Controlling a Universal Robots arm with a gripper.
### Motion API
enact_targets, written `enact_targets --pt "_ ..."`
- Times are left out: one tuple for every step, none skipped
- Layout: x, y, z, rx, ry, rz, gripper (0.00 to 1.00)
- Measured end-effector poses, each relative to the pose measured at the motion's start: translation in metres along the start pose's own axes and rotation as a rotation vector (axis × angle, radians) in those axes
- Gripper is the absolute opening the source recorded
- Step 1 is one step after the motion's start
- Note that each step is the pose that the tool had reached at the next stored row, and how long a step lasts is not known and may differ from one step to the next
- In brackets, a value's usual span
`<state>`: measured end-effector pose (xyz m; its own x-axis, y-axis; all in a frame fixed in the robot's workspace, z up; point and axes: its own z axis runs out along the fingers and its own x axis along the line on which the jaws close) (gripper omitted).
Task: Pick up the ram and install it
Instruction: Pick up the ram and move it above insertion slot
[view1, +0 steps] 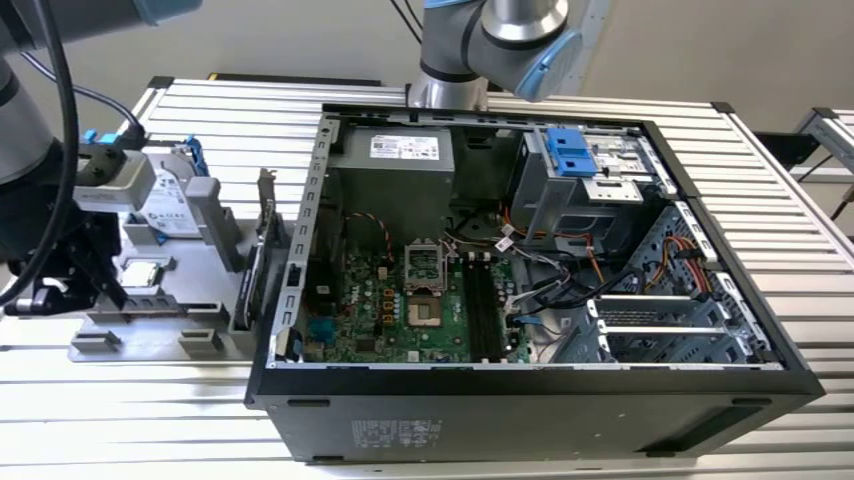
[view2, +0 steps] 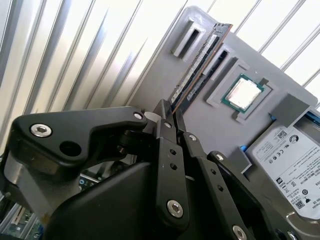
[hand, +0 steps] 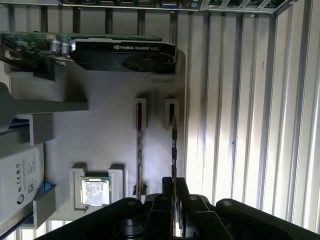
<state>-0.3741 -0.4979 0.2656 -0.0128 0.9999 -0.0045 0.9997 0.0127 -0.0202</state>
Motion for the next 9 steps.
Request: enact_targets --pt "0.0 -0.0001 -0.0005 0.0 0.0 0.0 0.0" --pt "0.0 -0.0001 -0.001 0.0 -0.0001 0.0 0.0" --pt "0.0 -0.0002 -0.0016 0.0001 -0.0001 0.0 0.0" --pt "0.0 -0.0002 -0.0021 0.0 -0.0001 0.0 0.0" --pt "0.0 -0.0003 -0.0027 0.0 0.0 0.0 0.0" --pt "0.0 -0.0003 -0.0033 0.0 0.0 0.0 0.0" --pt "0.0 -0.0004 -0.0038 -0.0001 0.0 0.0 0.0" --pt "0.0 -0.0004 -0.0044 -0.0001 0.0 0.001 0.0" --pt "0.0 -0.0005 -0.005 0.0 0.0 0.001 0.0"
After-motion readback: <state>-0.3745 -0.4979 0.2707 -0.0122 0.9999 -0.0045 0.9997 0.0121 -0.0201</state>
